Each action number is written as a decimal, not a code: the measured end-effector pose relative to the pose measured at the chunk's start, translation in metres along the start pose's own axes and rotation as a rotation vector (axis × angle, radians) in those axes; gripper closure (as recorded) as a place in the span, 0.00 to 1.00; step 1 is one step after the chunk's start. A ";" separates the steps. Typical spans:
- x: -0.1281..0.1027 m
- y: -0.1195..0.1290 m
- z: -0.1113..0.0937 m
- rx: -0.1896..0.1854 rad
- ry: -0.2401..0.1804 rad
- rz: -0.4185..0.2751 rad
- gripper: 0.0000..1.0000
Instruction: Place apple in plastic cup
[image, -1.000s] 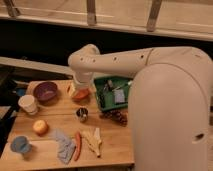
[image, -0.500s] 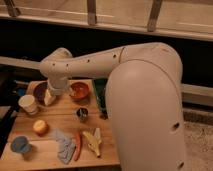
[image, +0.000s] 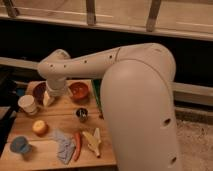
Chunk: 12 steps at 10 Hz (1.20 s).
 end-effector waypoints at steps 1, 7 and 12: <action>-0.006 0.010 0.009 -0.002 0.008 -0.015 0.20; -0.009 0.044 0.057 -0.048 0.072 -0.068 0.20; -0.008 0.049 0.071 -0.101 0.091 -0.064 0.20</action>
